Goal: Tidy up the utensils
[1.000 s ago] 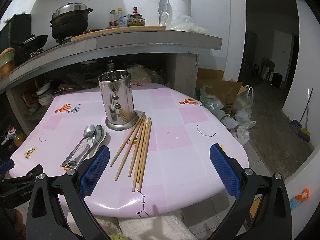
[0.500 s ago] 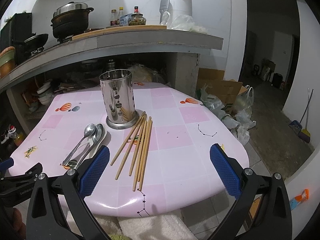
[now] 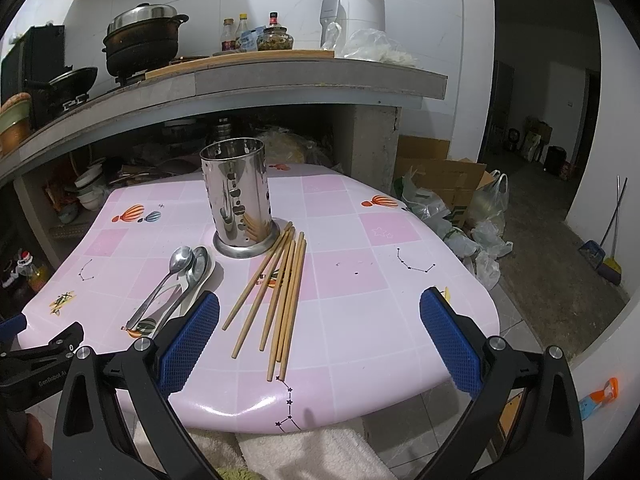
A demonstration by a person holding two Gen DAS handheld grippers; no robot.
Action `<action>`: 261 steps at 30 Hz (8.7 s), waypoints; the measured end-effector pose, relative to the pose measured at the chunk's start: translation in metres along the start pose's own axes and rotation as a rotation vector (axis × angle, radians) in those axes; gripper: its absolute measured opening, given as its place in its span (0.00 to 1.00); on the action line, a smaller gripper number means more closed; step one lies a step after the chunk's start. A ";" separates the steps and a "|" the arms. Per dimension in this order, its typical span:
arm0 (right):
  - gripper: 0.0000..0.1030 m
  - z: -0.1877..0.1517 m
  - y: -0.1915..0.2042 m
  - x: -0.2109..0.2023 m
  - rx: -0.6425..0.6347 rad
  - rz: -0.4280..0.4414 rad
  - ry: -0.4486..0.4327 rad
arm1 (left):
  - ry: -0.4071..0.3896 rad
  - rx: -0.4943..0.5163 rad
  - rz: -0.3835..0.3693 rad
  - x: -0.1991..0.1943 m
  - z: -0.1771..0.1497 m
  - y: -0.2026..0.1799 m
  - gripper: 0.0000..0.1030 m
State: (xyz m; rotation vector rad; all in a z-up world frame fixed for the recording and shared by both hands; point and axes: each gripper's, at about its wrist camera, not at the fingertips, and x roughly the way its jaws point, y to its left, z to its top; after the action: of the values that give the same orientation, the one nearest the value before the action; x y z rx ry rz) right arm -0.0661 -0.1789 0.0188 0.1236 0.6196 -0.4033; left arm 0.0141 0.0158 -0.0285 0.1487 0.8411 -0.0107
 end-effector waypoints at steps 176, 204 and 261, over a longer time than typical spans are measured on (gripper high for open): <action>0.95 -0.009 -0.016 0.101 0.016 0.347 0.127 | 0.148 0.011 -0.436 0.048 0.011 -0.051 0.94; 0.84 0.012 -0.054 0.174 0.030 0.359 0.194 | -0.048 0.340 -0.480 0.091 0.060 -0.144 0.93; 0.67 -0.006 -0.054 0.198 0.010 0.345 0.264 | 0.231 0.422 -0.450 0.142 0.049 -0.202 0.05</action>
State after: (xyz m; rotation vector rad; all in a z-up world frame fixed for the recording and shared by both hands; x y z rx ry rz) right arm 0.0553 -0.2919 -0.1022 0.2913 0.8392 -0.0551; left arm 0.1318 -0.1838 -0.1274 0.3593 1.0819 -0.6059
